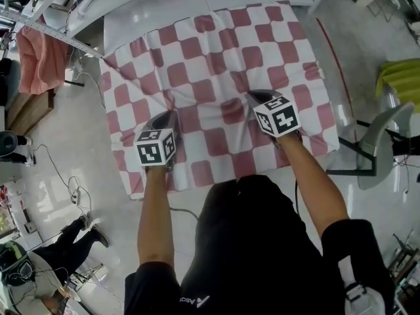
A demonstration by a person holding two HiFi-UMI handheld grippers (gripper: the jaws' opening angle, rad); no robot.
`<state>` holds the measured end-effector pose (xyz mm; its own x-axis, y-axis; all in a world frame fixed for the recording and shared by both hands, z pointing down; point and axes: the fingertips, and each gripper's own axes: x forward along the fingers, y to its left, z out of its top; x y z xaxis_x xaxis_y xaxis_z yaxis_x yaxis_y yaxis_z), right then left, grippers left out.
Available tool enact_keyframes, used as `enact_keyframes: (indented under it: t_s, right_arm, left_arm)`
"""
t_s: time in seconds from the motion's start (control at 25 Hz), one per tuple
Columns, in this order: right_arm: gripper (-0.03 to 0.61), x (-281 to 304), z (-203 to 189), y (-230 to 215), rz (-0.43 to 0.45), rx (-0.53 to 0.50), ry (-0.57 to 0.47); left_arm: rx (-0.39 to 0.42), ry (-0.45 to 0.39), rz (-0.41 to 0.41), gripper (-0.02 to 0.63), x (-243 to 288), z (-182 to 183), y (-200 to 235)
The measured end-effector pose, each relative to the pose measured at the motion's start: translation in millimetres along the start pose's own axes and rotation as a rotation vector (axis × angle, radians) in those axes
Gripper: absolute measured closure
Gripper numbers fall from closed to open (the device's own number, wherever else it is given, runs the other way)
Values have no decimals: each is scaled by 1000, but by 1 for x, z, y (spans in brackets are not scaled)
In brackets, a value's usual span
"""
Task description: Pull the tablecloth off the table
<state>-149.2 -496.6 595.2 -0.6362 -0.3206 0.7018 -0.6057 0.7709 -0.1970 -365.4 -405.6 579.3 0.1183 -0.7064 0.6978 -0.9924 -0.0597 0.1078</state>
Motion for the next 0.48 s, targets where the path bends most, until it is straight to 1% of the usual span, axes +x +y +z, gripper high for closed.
enact_keyframes:
  t_s: [0.12, 0.28, 0.48]
  right_arm:
    - [575, -13, 2, 9, 51, 25, -64]
    - [575, -32, 1, 21, 127, 72, -143]
    - [575, -56, 0, 33, 195, 66, -211]
  left_arm:
    - [-21, -78, -11, 604, -15, 7, -8]
    - [-30, -153, -5, 604, -33, 6, -17]
    - [-32, -235, 4, 604, -50, 8, -30]
